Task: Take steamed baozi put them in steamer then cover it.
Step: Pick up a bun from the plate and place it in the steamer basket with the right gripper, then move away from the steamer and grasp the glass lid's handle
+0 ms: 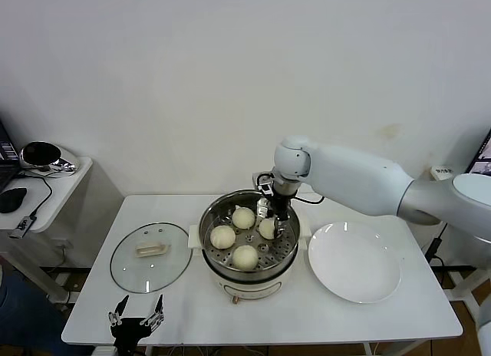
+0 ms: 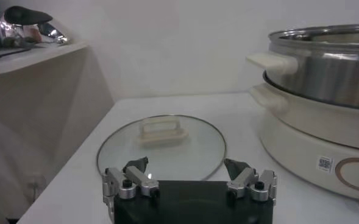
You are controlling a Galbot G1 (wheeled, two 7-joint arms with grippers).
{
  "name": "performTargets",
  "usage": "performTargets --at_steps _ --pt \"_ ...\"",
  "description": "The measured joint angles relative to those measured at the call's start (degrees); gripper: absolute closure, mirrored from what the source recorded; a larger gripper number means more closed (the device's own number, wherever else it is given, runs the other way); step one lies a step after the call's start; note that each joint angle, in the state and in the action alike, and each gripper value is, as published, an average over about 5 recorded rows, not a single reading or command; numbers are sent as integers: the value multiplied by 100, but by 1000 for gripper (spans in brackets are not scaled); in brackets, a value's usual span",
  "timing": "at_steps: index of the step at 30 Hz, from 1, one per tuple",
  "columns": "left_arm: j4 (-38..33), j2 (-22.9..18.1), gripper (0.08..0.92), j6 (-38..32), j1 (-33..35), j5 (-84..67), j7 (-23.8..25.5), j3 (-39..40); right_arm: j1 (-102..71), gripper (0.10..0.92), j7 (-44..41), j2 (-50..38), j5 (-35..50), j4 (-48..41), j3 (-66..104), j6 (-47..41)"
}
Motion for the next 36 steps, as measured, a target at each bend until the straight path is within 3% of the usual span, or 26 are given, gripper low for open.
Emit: performTargets --at_steps 6,10,23,36 --pt "1 -11 177 1 -12 -3 2 -1 33 250 35 -84 -19 100 74 -116" --pt "-28 -16 177 14 7 -15 -17 -4 101 207 18 -247 -11 257 217 -201" --pt "13 84 177 -70 -64 -67 -82 31 -242 203 455 -1622 343 1185 1713 -157" --pt "38 376 177 -165 -319 -445 -342 83 -2493 203 2246 -3012 1279 2107 4759 399"
